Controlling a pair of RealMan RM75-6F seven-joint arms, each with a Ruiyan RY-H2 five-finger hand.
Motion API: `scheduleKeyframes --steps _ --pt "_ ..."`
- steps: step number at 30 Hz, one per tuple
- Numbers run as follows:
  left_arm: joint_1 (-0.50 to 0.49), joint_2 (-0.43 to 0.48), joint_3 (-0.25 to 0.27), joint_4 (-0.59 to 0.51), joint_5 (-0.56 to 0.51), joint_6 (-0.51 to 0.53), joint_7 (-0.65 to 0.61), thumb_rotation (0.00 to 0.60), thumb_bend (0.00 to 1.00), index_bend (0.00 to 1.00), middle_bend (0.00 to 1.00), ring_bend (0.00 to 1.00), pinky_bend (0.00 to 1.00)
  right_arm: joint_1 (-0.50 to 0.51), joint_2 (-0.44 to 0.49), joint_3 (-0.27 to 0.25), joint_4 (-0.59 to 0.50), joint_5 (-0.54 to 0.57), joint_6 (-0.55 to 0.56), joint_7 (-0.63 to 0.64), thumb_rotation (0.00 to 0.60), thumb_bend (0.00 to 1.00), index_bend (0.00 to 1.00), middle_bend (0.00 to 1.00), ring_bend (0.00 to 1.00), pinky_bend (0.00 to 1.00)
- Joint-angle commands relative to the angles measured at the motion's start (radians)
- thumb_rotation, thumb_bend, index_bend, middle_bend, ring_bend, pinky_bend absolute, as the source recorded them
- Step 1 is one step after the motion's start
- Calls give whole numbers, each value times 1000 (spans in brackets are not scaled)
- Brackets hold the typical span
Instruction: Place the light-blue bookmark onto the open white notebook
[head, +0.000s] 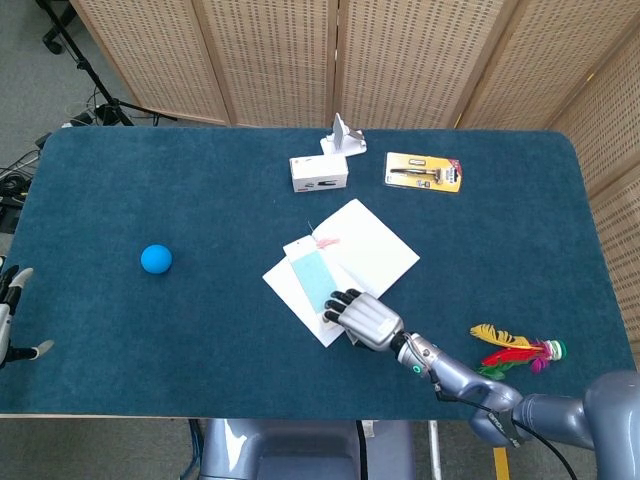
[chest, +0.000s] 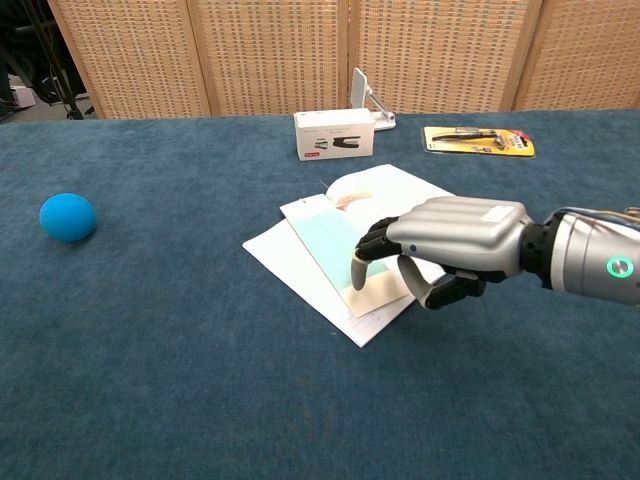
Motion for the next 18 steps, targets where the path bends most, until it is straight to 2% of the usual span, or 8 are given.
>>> scheduleKeyframes --steps 1,18 --pt "0 1 -1 1 -1 -2 -3 600 0 0 0 0 0 -8 -12 -2 21 -10 -11 5 600 1000 302 243 166 248" --pt "-2 -1 -2 3 -9 -6 3 600 0 0 0 0 0 -53 -5 -28 88 -75 -15 35 600 1000 302 242 166 248"
